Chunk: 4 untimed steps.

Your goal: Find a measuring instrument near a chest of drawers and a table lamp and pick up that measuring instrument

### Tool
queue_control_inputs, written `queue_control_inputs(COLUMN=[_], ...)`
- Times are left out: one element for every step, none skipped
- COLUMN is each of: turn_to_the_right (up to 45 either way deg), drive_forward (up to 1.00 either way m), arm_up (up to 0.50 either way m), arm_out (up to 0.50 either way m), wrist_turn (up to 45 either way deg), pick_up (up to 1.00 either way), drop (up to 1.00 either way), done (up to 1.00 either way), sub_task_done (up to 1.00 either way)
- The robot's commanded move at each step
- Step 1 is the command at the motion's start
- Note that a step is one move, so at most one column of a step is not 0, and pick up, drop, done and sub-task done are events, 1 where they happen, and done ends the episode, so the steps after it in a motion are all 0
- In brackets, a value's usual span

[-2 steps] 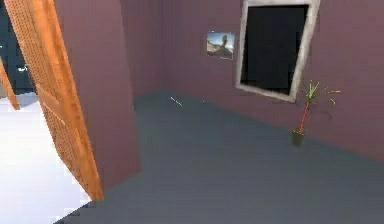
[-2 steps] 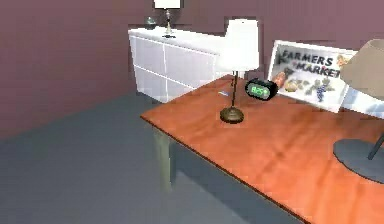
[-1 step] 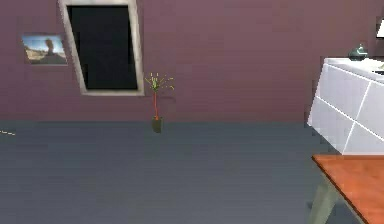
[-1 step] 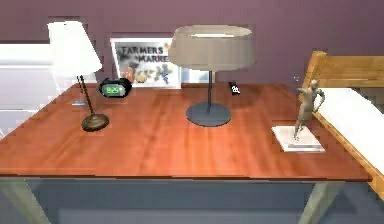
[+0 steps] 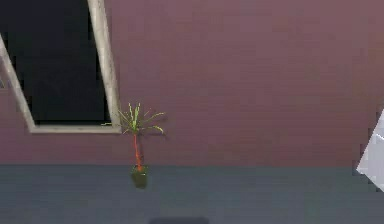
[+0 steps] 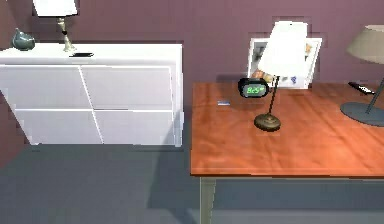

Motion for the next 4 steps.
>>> queue_control_inputs(turn_to_the_right=[6.0,0.0,45.0,9.0], drive_forward=[0.0,0.1,0.0,0.0], arm_up=[0.0,0.0,0.0,0.0], arm_out=[0.0,0.0,0.0,0.0], wrist_turn=[0.0,0.0,0.0,0.0], pick_up=[0.0,0.0,0.0,0.0], drop=[0.0,0.0,0.0,0.0], done=[0.0,0.0,0.0,0.0], sub_task_done=[0.0,0.0,0.0,0.0])
